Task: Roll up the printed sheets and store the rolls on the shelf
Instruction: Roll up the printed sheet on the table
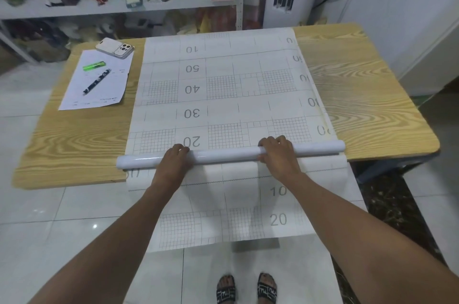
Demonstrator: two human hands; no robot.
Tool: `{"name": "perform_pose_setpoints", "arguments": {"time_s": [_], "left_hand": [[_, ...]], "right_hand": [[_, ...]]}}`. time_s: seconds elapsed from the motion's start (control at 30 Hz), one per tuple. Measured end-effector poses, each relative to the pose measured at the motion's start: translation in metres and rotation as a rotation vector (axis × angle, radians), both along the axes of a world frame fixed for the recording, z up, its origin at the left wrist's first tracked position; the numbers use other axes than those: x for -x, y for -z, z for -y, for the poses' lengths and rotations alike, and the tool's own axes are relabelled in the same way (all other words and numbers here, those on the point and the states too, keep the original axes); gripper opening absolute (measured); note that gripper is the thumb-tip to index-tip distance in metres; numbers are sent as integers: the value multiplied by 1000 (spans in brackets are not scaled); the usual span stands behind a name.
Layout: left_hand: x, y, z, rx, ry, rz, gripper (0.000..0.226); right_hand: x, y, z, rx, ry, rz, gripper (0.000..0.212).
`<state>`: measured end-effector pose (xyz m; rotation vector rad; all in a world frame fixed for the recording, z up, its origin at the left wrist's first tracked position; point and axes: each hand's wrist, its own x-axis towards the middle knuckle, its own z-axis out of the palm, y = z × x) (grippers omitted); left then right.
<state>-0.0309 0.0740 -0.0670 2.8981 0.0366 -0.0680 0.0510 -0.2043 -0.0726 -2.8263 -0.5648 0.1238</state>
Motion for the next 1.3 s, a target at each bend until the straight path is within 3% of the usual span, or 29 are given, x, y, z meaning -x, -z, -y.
{"name": "perform_pose_setpoints", "arguments": {"time_s": [0.1,0.3,0.47,0.73,1.07,1.3], "left_hand": [[-1,0,-1,37,-91,-6,38],[-5,1,-3,-120,-27,-59,47],[-8,1,-2,-47,-65,-18,58],[-7,-1,-2,-2,-41,-29,39],[-1,2,-3,-61,-12,37,57],[-4,-6,5,-139,-40,-28,49]], "right_hand": [[-1,2,-1,-10,-17,42,20],[0,5,-2,27,-19,102,13],[0,3,-2,35,-50,60,26],[-3,0,3,29,-67,1,54],[1,-1,0,-10,-9,38,33],[1,3,-2,109,0,66,25]]}}
